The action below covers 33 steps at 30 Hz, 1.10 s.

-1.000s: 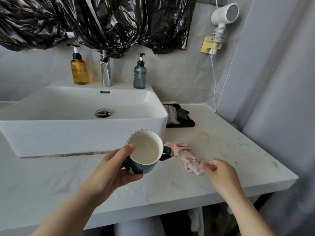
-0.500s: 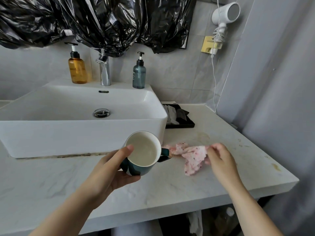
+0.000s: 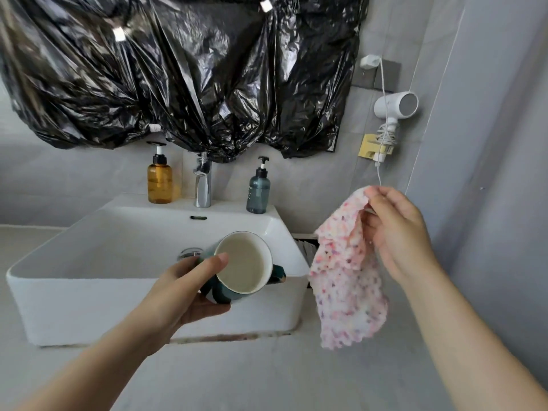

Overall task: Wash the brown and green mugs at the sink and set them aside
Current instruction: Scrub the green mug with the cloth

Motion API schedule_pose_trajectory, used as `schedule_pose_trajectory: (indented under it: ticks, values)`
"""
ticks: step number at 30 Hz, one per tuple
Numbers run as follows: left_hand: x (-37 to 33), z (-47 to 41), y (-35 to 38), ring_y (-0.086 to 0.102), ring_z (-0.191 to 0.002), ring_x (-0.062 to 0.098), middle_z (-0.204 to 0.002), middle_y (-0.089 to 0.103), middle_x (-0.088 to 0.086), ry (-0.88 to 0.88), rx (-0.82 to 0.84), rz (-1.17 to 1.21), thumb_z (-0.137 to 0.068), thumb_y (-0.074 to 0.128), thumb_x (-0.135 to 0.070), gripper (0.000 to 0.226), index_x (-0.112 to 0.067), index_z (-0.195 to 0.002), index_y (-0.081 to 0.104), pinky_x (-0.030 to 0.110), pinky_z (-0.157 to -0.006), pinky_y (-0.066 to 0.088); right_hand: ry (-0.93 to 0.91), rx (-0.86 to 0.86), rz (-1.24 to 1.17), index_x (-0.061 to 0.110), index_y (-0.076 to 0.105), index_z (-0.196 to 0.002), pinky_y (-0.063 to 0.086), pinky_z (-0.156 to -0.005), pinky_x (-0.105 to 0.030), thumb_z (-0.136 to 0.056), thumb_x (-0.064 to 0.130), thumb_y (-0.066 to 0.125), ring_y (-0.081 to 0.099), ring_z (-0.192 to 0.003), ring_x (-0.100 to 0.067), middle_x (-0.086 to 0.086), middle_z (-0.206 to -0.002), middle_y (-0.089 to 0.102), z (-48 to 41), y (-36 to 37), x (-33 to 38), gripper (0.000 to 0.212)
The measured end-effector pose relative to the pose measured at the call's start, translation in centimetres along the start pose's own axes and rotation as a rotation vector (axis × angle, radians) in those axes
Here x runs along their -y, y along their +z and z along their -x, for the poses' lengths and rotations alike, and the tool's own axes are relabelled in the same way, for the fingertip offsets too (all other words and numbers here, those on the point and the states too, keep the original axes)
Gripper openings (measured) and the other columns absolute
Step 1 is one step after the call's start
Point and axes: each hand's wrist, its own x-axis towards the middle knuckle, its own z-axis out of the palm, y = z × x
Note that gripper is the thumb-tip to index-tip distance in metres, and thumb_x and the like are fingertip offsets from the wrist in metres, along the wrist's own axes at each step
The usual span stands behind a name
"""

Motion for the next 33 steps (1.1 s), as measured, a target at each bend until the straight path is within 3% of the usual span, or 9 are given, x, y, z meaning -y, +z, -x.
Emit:
schedule_pose_trajectory:
  ticks: [3,7,10,16,20,26,28,31,33]
  values:
    - [-1.7,-2.1,-1.1,0.071,-0.074,0.028,-0.083,0.058,0.006,0.037,-0.036,0.018,-0.041,0.081,-0.05,0.088,-0.005,-0.114,0.064,0.04,-0.075,0.062,-0.032,0.093,-0.044,0.017,0.06,-0.087,0.05,-0.059,-0.018,-0.099,0.013,0.051,0.062,-0.067,-0.01,0.003,-0.075,0.066,-1.6,2.6,1.2,0.015]
    - [-3.2,-5.4,-2.7,0.07,-0.098,0.036,-0.107,0.061,0.014,0.043,-0.072,0.049,-0.039,0.084,-0.046,0.089,-0.008,-0.117,0.061,0.039,-0.073,0.062,-0.077,0.176,-0.054,0.017,0.06,-0.089,0.051,-0.058,-0.017,-0.098,0.013,0.052,0.068,-0.07,-0.009,0.003,-0.078,0.071,-3.1,5.8,1.5,0.013]
    - [-3.7,-8.2,-3.9,0.067,-0.106,0.04,-0.106,0.059,0.014,0.05,-0.091,0.079,-0.044,0.087,-0.042,0.087,-0.008,-0.119,0.059,0.042,-0.076,0.062,-0.122,0.207,-0.055,0.017,0.063,-0.089,0.052,-0.06,-0.017,-0.096,0.013,0.055,0.067,-0.073,-0.009,0.003,-0.079,0.072,-4.5,8.2,1.1,0.012]
    - [-2.7,-12.6,-5.9,0.07,-0.102,0.037,-0.122,0.06,0.019,0.06,-0.113,0.149,-0.039,0.089,-0.04,0.099,-0.01,-0.128,0.055,0.046,-0.079,0.061,-0.187,0.306,0.235,0.018,0.067,-0.093,0.048,-0.065,-0.017,-0.092,0.018,0.063,0.066,-0.072,-0.004,0.005,-0.078,0.074,-6.9,12.2,-3.6,0.004]
    - [-1.4,-13.7,-6.5,0.072,-0.097,0.038,-0.11,0.065,0.019,0.047,-0.075,0.164,-0.043,0.089,-0.038,0.09,-0.009,-0.124,0.059,0.052,-0.087,0.058,-0.177,0.436,0.391,0.026,0.069,-0.086,0.048,-0.066,-0.014,-0.09,0.012,0.067,0.068,-0.07,-0.002,0.008,-0.077,0.075,-7.2,14.0,-8.7,0.014]
    - [-0.4,-14.5,-6.9,0.073,-0.089,0.037,-0.089,0.072,0.014,0.016,-0.073,0.191,-0.056,0.093,-0.029,0.071,-0.002,-0.115,0.065,0.05,-0.087,0.058,-0.376,0.569,0.755,0.035,0.077,-0.095,0.044,-0.062,-0.014,-0.085,0.019,0.073,0.06,-0.067,0.003,0.029,-0.086,0.071,-8.2,14.4,-13.3,0.019]
    - [-0.4,-14.7,-7.0,0.073,-0.089,0.036,-0.086,0.074,0.012,0.012,-0.087,0.197,-0.059,0.092,-0.027,0.068,-0.002,-0.115,0.065,0.049,-0.086,0.059,-0.531,0.647,0.917,0.038,0.074,-0.102,0.049,-0.07,-0.019,-0.087,0.022,0.068,0.059,-0.081,0.002,0.025,-0.1,0.071,-8.4,14.3,-14.1,0.023]
    - [-0.3,-14.7,-7.1,0.073,-0.086,0.036,-0.081,0.074,0.009,0.023,-0.093,0.193,-0.049,0.089,-0.032,0.075,-0.003,-0.114,0.065,0.049,-0.086,0.059,-0.738,0.679,0.988,0.031,0.078,-0.098,0.046,-0.07,-0.022,-0.087,0.024,0.065,0.045,-0.086,-0.005,0.014,-0.09,0.063,-8.5,14.3,-14.8,0.018]
    - [-0.3,-14.6,-7.1,0.073,-0.085,0.035,-0.082,0.074,0.009,0.032,-0.083,0.192,-0.045,0.088,-0.035,0.078,-0.004,-0.114,0.066,0.049,-0.087,0.058,-0.724,0.618,0.955,0.03,0.077,-0.1,0.042,-0.076,-0.019,-0.086,0.025,0.068,0.042,-0.091,-0.007,0.01,-0.094,0.051,-8.5,14.1,-15.2,0.017]
